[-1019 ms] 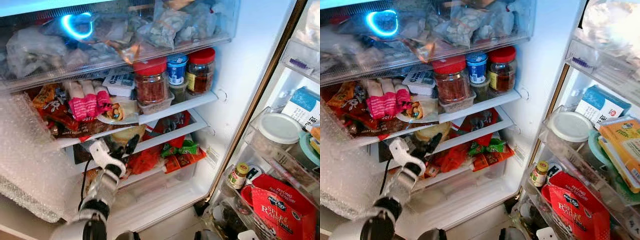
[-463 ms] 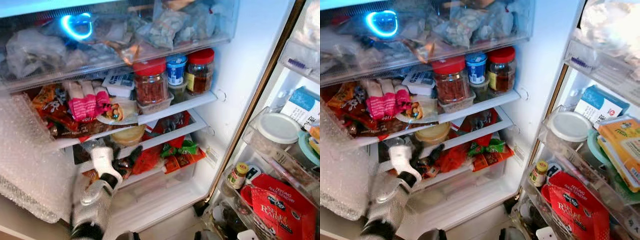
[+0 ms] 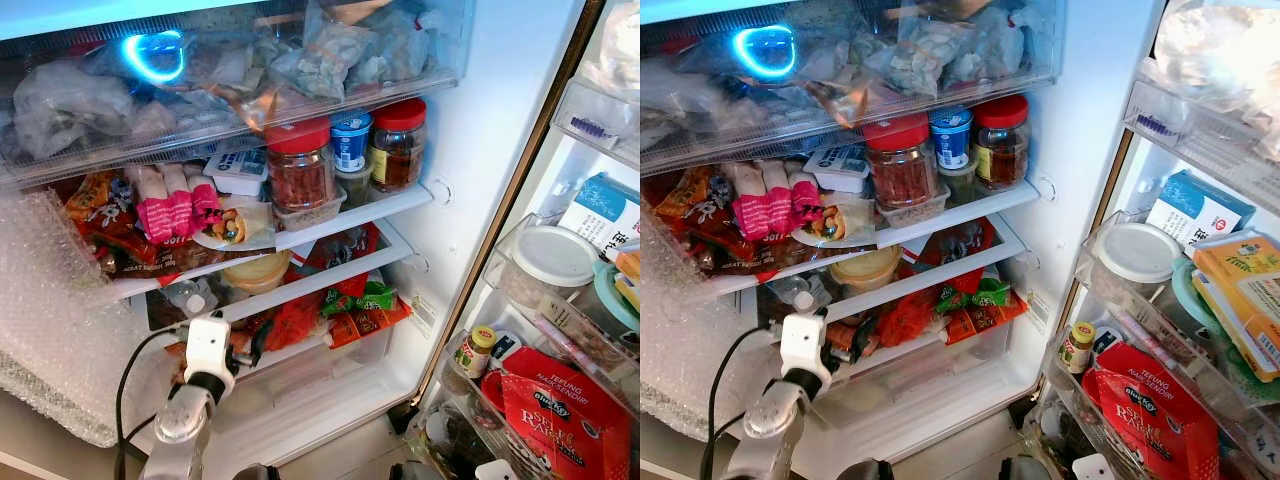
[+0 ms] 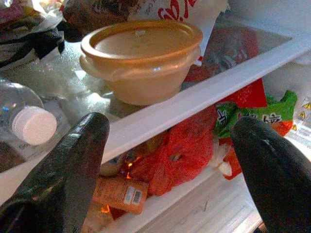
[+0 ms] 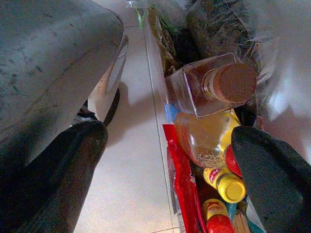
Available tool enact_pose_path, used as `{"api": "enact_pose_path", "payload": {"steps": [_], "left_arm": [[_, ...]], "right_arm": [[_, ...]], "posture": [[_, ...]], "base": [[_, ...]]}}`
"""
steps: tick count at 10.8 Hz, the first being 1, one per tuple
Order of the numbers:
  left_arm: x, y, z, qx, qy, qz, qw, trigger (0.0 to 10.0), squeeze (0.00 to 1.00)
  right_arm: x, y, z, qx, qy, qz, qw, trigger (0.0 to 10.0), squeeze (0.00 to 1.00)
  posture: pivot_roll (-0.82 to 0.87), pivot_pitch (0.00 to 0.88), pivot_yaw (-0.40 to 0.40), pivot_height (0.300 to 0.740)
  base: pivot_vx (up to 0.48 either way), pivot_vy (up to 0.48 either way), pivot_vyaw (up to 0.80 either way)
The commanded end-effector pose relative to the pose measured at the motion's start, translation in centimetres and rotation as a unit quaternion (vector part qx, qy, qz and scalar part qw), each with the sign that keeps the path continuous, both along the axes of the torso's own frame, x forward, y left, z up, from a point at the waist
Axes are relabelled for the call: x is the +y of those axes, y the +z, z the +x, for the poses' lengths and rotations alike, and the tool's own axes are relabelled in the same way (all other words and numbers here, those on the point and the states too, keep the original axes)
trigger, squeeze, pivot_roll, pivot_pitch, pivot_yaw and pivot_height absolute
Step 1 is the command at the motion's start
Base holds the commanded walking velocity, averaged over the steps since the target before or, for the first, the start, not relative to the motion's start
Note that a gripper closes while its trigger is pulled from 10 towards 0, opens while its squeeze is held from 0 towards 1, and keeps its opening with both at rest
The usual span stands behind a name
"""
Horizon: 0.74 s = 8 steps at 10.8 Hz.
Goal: Restocking fridge
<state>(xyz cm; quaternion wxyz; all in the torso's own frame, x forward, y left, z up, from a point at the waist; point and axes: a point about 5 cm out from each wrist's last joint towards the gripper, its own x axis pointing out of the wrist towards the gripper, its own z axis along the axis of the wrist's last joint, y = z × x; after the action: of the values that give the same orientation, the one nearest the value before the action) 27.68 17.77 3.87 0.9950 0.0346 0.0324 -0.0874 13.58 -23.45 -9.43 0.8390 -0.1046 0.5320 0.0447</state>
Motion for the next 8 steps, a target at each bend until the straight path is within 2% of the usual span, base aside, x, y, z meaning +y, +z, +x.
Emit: {"api": "enact_pose_path", "payload": {"steps": [1, 3, 8], "left_arm": [[-0.05, 0.03, -0.2, -0.006, -0.002, 0.012, 1.0, 10.0, 0.0], [0.1, -0.11, -0.34, -0.004, 0.004, 0.013, 1.0, 10.0, 0.0], [0.29, -0.82, -0.76, 0.01, 0.015, 0.017, 1.0, 10.0, 0.0]], "right_arm": [[1.13, 0.33, 1.43, -0.026, 0.014, 0.02, 0.999, 10.0, 0.0], [1.11, 0.33, 1.4, -0.026, 0.012, 0.021, 0.999, 10.0, 0.0], [1.17, 0.36, 1.51, -0.027, 0.015, 0.024, 0.999, 10.0, 0.0]], "posture": [[-0.07, 0.0, 0.026, 0.646], [-0.07, 0.0, 0.024, 0.646], [-0.06, 0.0, 0.019, 0.646]], "base": [[0.0, 0.0, 0.0], [-0.122, 0.0, 0.0], [-0.329, 0.0, 0.0]]}}
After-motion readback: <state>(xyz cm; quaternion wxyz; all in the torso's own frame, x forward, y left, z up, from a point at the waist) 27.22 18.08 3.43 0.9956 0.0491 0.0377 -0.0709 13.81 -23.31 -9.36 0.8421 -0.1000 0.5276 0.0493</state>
